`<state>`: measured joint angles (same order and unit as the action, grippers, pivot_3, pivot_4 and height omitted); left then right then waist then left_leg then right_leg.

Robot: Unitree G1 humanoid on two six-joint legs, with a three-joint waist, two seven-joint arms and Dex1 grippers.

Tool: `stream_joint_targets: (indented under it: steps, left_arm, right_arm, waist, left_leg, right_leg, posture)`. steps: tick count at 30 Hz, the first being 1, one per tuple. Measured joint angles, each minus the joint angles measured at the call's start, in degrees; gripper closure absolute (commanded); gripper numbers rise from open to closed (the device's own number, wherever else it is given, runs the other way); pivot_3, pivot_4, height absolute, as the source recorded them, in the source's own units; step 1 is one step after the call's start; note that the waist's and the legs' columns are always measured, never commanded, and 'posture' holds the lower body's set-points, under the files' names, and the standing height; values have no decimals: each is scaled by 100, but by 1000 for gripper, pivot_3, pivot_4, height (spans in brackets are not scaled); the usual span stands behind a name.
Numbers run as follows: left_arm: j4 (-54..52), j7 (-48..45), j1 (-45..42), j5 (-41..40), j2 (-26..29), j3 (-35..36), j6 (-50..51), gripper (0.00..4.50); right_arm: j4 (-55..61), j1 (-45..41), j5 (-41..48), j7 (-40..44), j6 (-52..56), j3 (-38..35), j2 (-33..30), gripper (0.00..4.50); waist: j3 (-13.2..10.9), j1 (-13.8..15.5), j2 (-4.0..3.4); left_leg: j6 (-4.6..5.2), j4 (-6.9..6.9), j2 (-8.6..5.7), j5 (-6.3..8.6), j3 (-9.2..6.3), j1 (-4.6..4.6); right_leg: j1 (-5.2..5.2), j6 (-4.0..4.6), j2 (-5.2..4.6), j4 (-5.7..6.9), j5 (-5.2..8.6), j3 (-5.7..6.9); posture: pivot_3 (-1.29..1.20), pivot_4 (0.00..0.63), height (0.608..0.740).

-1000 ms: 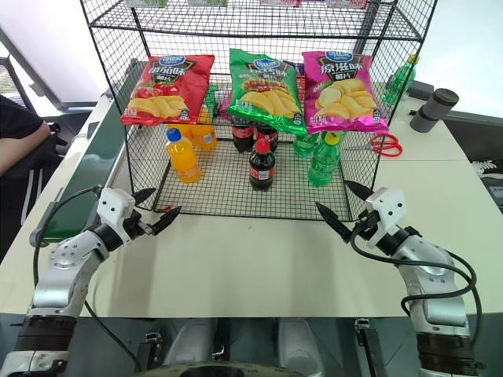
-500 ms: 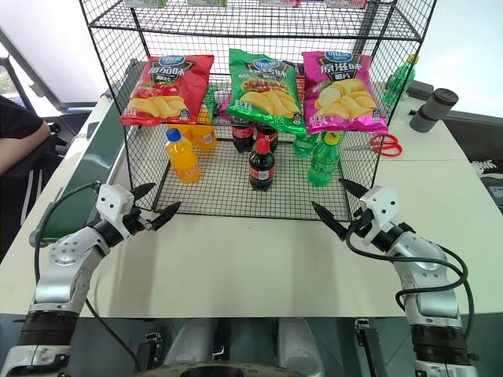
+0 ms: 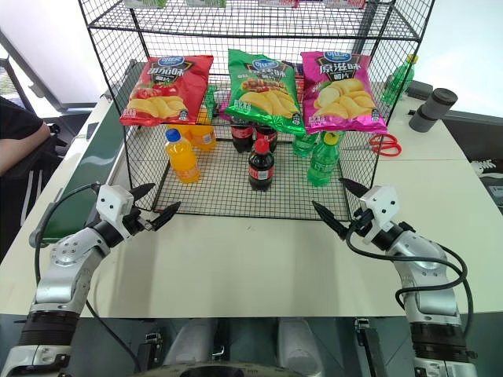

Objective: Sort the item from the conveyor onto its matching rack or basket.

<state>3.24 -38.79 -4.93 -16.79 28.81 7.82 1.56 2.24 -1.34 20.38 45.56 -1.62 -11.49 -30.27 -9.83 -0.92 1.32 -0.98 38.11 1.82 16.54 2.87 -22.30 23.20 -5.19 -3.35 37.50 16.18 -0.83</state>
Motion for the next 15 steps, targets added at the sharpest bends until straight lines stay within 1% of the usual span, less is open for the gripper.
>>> stream_joint_targets:
  steps: [15]
  left_arm:
    - [-66, 17, 128, 1, -17, -2, 92, 0]
  right_arm:
    - [218, 129, 5, -26, 238, 0, -19, 67]
  waist:
    - [1, -3, -2]
  left_leg:
    - [0, 0, 0, 0, 0, 1]
  right_leg:
    - [0, 0, 0, 1, 0, -1]
  posture:
    - [0, 150, 740]
